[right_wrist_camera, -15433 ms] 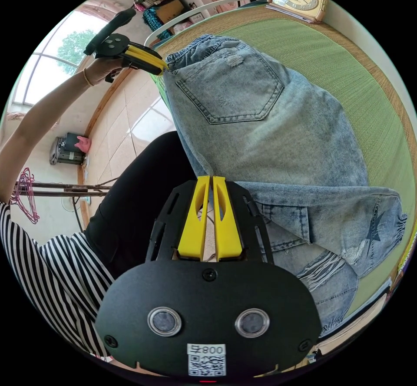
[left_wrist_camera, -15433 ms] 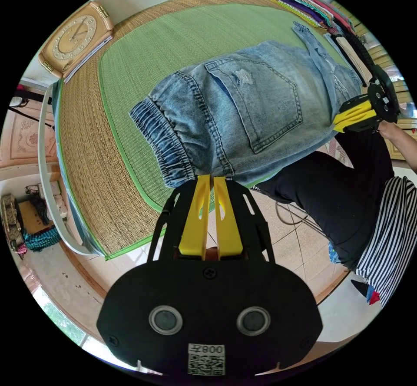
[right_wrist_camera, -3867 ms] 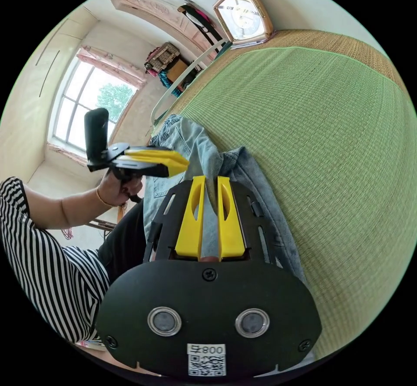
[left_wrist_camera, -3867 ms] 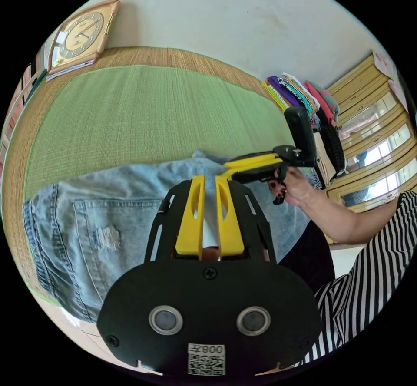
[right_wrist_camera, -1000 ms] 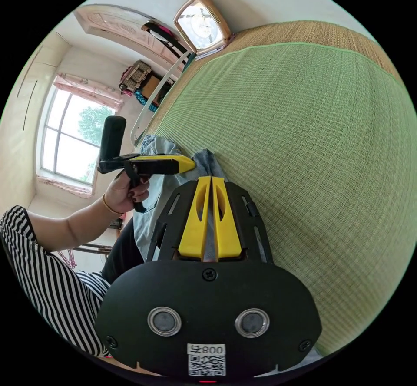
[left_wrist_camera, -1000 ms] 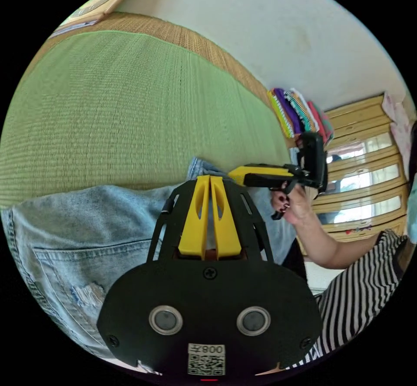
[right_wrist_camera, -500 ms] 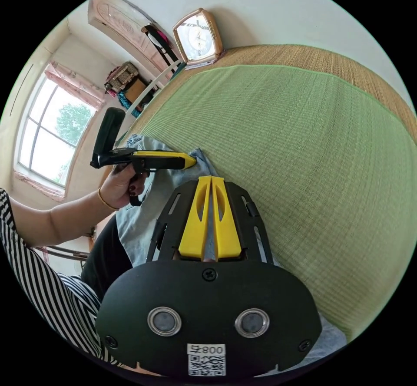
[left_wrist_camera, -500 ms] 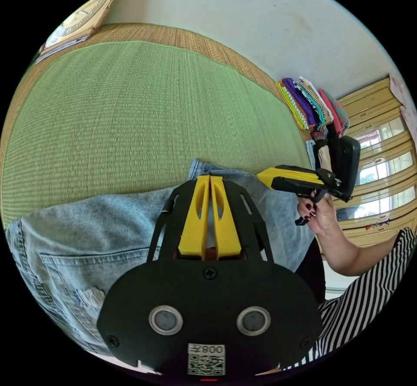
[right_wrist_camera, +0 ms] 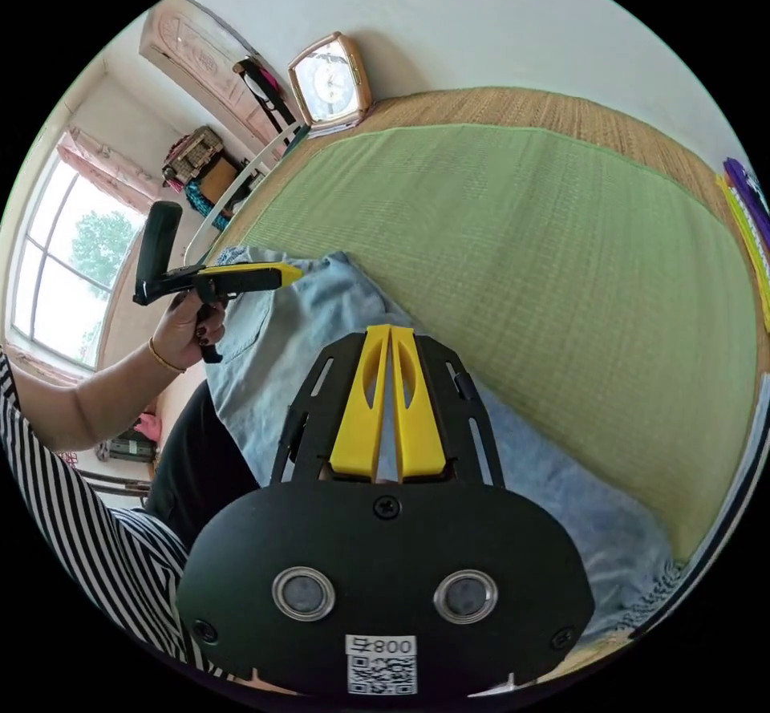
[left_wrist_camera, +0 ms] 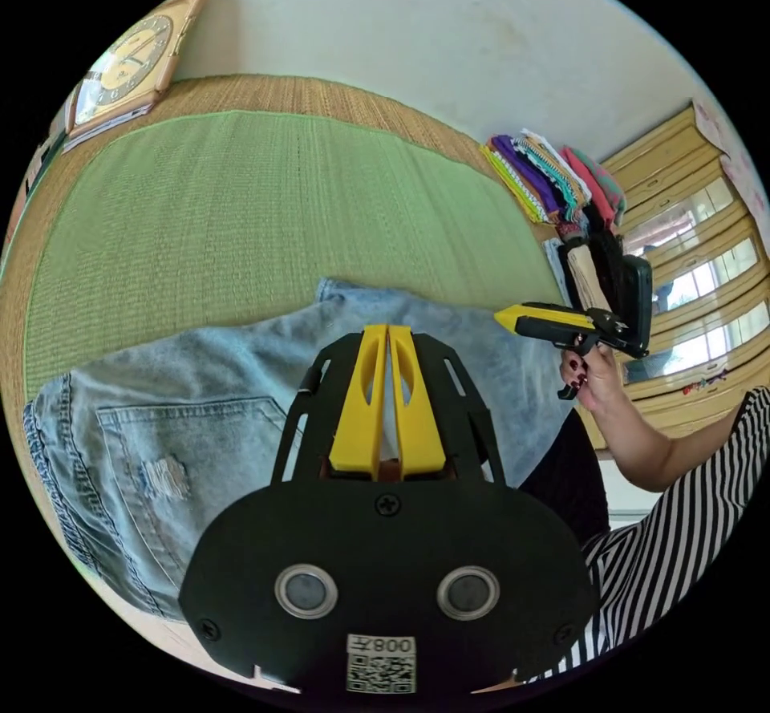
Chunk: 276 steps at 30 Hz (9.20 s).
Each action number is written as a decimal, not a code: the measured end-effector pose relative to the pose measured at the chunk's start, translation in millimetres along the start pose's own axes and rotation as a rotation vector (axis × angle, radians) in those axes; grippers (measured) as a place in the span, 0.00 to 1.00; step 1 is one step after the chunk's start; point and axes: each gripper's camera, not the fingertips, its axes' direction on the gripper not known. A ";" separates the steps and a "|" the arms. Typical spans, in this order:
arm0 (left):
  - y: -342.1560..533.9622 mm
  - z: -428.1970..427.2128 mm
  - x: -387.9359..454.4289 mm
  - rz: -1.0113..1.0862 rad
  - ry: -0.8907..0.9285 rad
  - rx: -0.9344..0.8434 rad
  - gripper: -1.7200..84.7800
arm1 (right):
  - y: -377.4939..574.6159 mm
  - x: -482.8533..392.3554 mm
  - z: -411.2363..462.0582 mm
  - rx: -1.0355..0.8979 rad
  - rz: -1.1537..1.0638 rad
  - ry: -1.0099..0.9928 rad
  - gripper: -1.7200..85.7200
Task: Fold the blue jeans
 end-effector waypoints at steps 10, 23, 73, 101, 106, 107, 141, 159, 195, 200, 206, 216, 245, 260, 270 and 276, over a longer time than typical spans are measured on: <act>-8.4 79.8 41.5 0.065 -0.026 -0.085 0.02 | 88.9 25.6 -38.9 -0.051 0.151 0.102 0.02; -50.9 202.5 140.0 0.366 0.159 -0.216 0.06 | 220.9 99.1 -121.2 0.203 0.451 0.039 0.03; -146.3 475.6 354.5 0.994 0.260 -0.622 0.05 | 453.4 233.7 -171.4 0.602 0.830 -0.288 0.05; -87.4 190.0 100.1 0.762 0.463 -0.090 0.07 | 268.7 -17.4 -145.6 0.401 0.140 -0.073 0.05; -58.7 176.7 27.9 0.582 0.438 -0.109 0.08 | 233.4 -48.8 -90.3 0.283 0.065 -0.102 0.05; -51.0 177.0 9.9 0.525 0.432 -0.128 0.08 | 226.1 -54.4 -74.2 0.251 0.053 -0.103 0.05; 78.2 174.4 -35.4 0.253 0.224 -0.148 0.02 | 117.5 -37.6 42.8 -0.149 0.014 -0.239 0.03; 143.3 242.6 89.5 0.494 0.264 -0.158 0.13 | 212.6 112.3 -59.3 -0.048 0.511 -0.343 0.10; 278.2 281.1 193.8 0.687 -0.076 -0.173 0.04 | 107.5 204.3 -69.4 0.008 0.575 -0.523 0.08; 292.9 261.2 193.8 0.707 -0.040 -0.170 0.04 | 111.8 206.8 -74.4 0.025 0.573 -0.540 0.05; 303.9 224.4 196.8 0.747 0.035 -0.105 0.04 | 126.3 210.7 -106.5 0.110 0.596 -0.509 0.04; 330.5 131.9 140.2 0.643 0.193 -0.018 0.04 | 134.3 179.8 -126.1 0.231 0.659 -0.528 0.03; 513.7 -210.0 -254.4 -0.261 0.413 0.643 0.04 | -127.4 -149.4 98.8 -0.003 0.231 -0.604 0.04; 557.9 -255.9 -327.4 -0.560 0.265 0.621 0.04 | -179.7 -207.7 230.6 -0.185 0.137 -0.563 0.04; 534.2 -293.1 -288.5 -0.390 0.111 0.638 0.02 | -179.7 -254.2 260.0 -0.228 -0.123 -0.399 0.02; 511.1 -268.4 -294.6 -0.458 -0.064 0.416 0.02 | -183.3 -279.5 312.8 -0.342 -0.192 -0.276 0.02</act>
